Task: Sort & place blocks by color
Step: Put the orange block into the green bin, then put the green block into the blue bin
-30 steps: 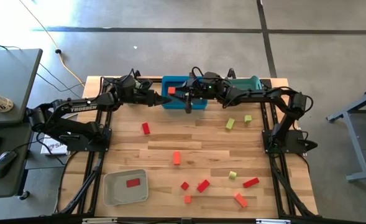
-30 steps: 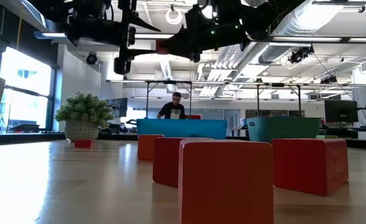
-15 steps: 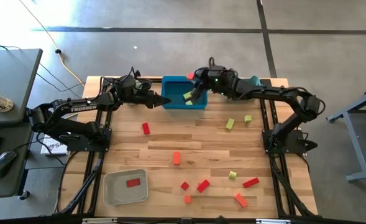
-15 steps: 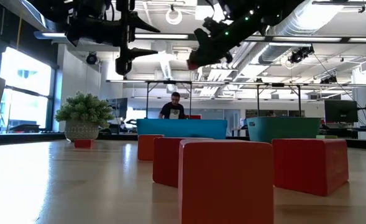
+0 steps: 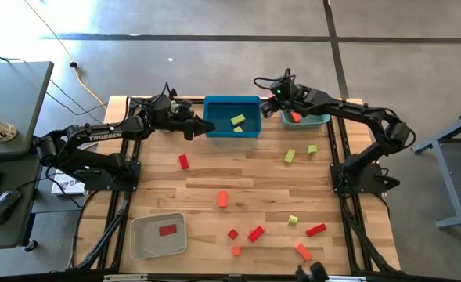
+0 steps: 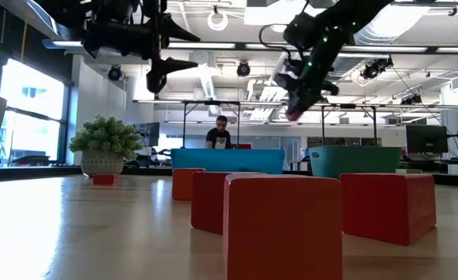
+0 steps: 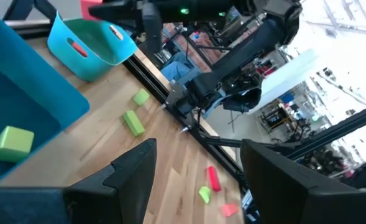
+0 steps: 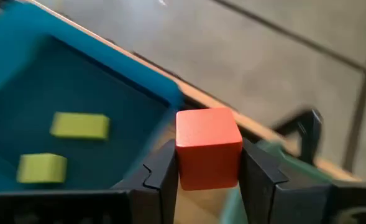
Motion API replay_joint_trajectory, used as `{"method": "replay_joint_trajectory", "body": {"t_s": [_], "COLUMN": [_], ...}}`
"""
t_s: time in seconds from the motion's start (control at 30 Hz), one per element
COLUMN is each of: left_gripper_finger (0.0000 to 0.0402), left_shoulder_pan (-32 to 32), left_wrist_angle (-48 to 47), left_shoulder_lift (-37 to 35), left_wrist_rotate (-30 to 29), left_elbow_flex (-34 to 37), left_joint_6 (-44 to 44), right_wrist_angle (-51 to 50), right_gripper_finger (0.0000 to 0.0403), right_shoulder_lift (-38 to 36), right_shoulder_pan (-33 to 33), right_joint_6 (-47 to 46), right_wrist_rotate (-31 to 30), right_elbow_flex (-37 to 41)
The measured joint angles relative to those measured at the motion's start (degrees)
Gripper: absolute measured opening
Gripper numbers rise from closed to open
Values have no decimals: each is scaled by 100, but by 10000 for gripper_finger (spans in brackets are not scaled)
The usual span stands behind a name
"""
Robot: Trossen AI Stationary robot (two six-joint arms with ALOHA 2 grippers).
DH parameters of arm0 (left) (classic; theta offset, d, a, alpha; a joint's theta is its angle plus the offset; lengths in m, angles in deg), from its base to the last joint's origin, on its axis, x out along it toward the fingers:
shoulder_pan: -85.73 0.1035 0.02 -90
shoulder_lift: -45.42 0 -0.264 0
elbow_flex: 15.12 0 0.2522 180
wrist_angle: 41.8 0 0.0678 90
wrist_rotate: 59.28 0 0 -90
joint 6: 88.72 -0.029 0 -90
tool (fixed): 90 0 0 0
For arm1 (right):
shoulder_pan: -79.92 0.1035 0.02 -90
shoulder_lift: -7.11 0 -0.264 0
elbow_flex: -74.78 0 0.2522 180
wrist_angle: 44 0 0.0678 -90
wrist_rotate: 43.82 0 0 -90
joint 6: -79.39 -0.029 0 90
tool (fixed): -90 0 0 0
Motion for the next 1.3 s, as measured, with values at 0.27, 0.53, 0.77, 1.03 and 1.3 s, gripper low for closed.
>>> {"method": "replay_joint_trajectory", "body": {"t_s": [0.27,0.53,0.77,1.03,1.3], "left_gripper_finger": [223,223,223,223,223], "left_shoulder_pan": [0,0,0,2,2], "left_wrist_angle": [-122,-837,-1051,-1082,-1831], "left_shoulder_lift": [0,0,0,0,-39], "left_wrist_rotate": [-3,-3,-24,-29,-29], "left_elbow_flex": [0,0,0,0,0], "left_joint_6": [-731,-1553,-2156,-2569,-2649], "right_wrist_angle": [-1246,-2226,-2351,-2355,-2438], "right_gripper_finger": [110,110,121,204,211], "right_shoulder_lift": [0,7,7,7,-98], "right_shoulder_pan": [-553,-966,-1069,-1048,-921], "right_joint_6": [-1183,-1661,-1420,-1424,-1721], "right_wrist_rotate": [275,414,329,353,910], "right_elbow_flex": [0,0,0,0,0]}}
